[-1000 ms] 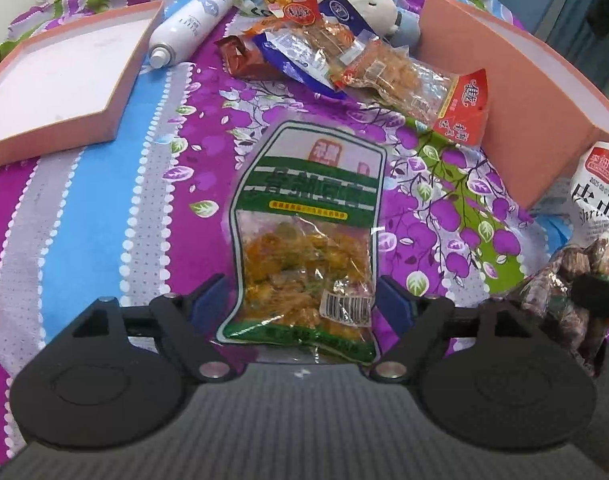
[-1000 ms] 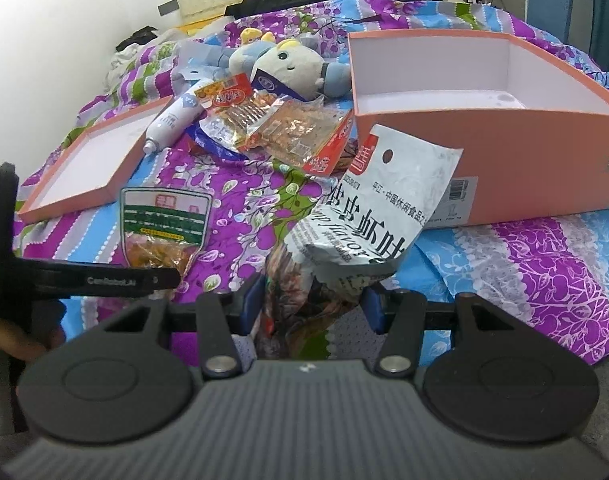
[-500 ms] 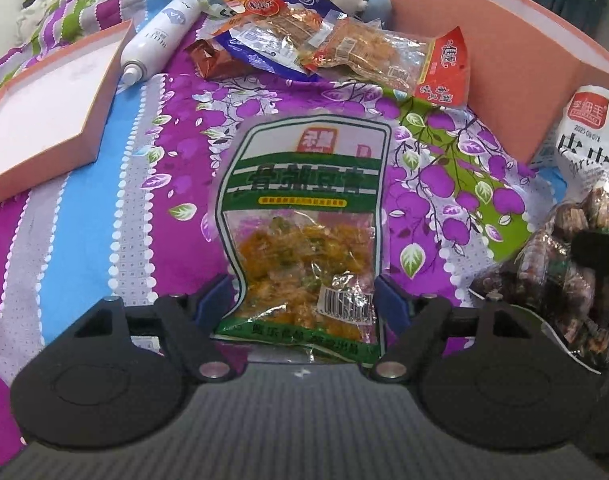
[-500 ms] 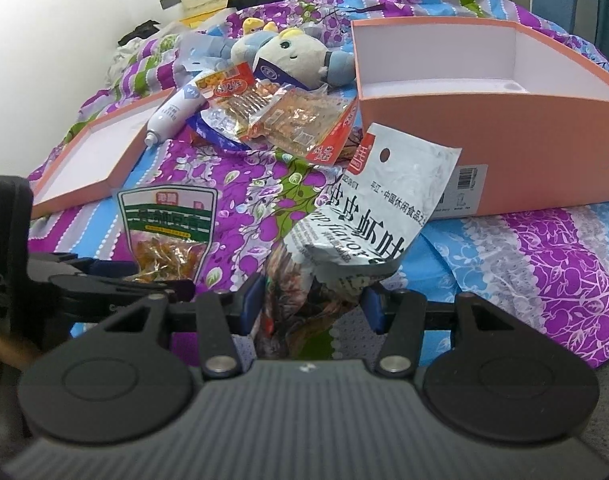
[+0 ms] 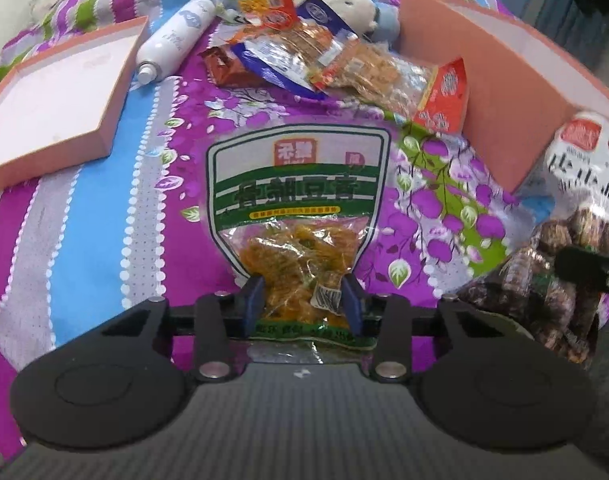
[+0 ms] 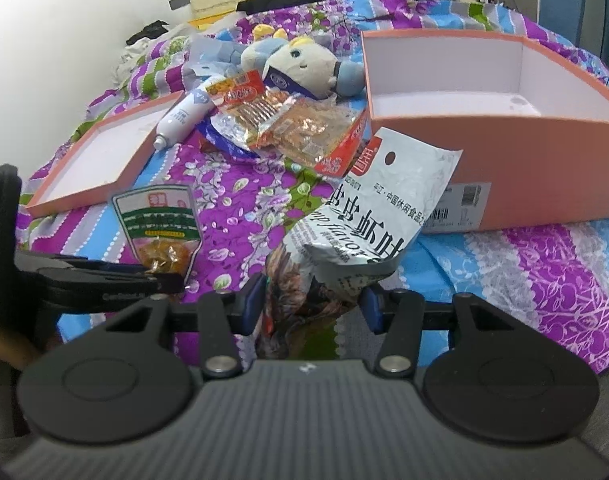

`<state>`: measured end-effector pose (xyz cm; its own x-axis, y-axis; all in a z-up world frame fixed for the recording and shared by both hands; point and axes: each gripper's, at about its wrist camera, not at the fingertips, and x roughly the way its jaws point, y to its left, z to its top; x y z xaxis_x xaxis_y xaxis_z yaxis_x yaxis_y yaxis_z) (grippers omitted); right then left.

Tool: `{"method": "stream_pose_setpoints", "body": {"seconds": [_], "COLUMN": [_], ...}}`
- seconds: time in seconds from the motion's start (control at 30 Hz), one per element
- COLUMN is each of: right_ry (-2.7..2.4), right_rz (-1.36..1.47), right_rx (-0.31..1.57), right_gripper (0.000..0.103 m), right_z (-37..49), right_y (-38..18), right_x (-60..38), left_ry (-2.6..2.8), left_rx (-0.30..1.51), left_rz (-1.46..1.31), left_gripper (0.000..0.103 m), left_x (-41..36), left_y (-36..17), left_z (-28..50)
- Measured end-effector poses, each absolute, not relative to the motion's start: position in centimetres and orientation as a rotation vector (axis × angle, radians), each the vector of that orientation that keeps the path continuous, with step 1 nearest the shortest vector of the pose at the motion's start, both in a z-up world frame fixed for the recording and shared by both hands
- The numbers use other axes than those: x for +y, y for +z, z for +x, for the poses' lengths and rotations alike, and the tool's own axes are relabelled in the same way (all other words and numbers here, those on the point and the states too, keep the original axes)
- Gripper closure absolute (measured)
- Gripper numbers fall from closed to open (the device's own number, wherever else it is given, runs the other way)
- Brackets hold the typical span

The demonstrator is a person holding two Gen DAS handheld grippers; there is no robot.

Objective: Organize snacks
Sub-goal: 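Lift both bags and carry them over the open pink box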

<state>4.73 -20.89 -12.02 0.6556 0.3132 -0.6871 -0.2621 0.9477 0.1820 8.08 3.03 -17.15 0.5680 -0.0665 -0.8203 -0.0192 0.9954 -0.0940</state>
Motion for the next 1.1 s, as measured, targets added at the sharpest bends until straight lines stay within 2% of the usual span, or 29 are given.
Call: {"method": "stream_pose_setpoints", "body": {"seconds": [0.23,0.63,1.1], "right_ry": [0.339,0.305,0.146], "right_rz": [0.079,0.072,0.035], "right_rx": [0.744,0.641,0.496], "right_gripper": [0.051,0.051,0.051], "right_z": [4.1,3.2,8.6], "right_y": [-9.4,-3.9,0.4], "right_x": [-21.1,-23.5,-29.7], "left_ry": [-0.044,-0.161,-0.336], "left_rx": [0.947,0.804,0.658], "left_rz": [-0.228,-0.248,-0.161], "left_gripper": [0.057,0.057,0.057], "left_x": [3.5,1.0,-6.8], "left_y": [-14.2,-6.0,1.2], "left_z": [7.3,7.0,14.6]}}
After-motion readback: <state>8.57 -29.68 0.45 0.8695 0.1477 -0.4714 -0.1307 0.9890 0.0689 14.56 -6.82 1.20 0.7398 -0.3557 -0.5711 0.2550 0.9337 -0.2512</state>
